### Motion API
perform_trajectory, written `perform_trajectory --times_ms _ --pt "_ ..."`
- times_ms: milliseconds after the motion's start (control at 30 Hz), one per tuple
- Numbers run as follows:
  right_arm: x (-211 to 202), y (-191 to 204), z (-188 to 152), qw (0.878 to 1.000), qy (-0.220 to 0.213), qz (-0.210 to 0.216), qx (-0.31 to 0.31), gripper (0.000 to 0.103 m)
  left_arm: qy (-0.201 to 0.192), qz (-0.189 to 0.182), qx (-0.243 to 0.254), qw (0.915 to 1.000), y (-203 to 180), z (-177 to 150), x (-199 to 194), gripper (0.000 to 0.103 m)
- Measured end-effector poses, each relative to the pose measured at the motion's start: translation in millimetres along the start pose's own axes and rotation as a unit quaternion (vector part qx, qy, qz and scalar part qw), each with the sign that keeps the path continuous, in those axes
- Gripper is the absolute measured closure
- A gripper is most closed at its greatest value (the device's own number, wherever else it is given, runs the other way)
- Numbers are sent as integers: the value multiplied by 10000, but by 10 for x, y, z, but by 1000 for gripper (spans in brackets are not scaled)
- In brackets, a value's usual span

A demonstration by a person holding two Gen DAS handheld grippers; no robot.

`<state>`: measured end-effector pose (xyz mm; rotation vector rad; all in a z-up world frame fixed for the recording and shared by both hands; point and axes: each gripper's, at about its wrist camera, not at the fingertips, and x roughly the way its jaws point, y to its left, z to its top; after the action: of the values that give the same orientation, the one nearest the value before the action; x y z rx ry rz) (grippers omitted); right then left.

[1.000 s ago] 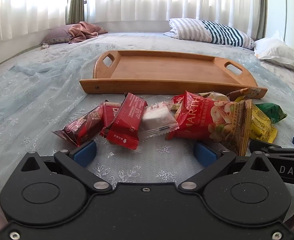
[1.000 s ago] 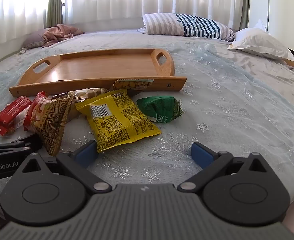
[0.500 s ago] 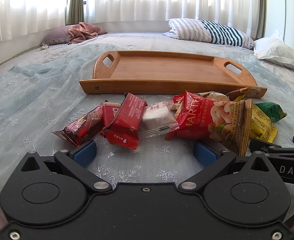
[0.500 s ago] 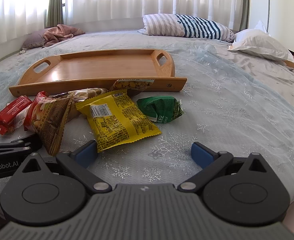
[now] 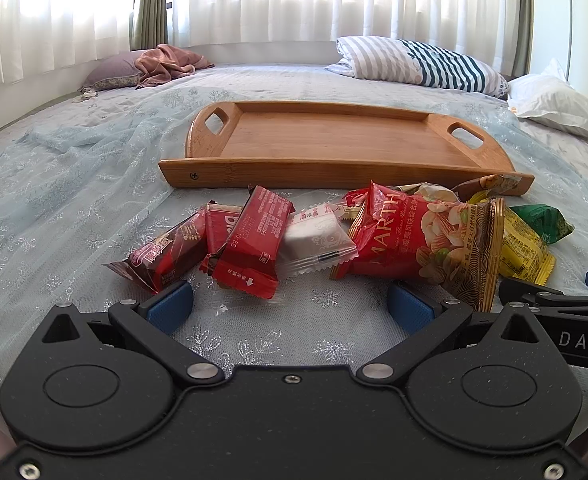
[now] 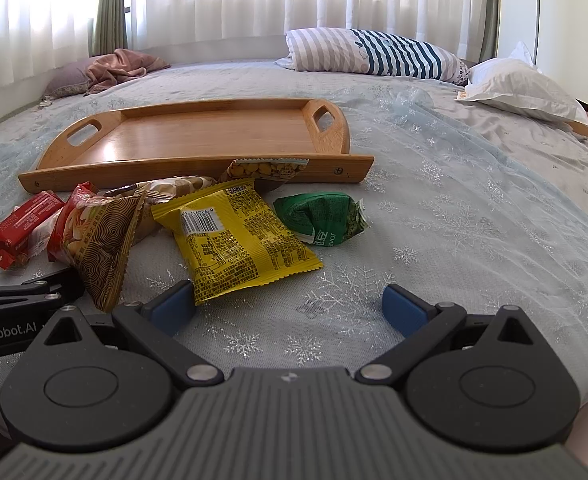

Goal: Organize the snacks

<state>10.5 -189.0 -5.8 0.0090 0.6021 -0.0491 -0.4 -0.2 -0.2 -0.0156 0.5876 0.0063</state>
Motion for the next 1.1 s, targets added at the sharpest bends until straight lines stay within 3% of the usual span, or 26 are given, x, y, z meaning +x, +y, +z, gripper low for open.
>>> perform_trajectory --times_ms 1100 --pt "-3 9 -9 10000 -54 -14 -15 0 16 -7 16 10000 12 -12 10 0"
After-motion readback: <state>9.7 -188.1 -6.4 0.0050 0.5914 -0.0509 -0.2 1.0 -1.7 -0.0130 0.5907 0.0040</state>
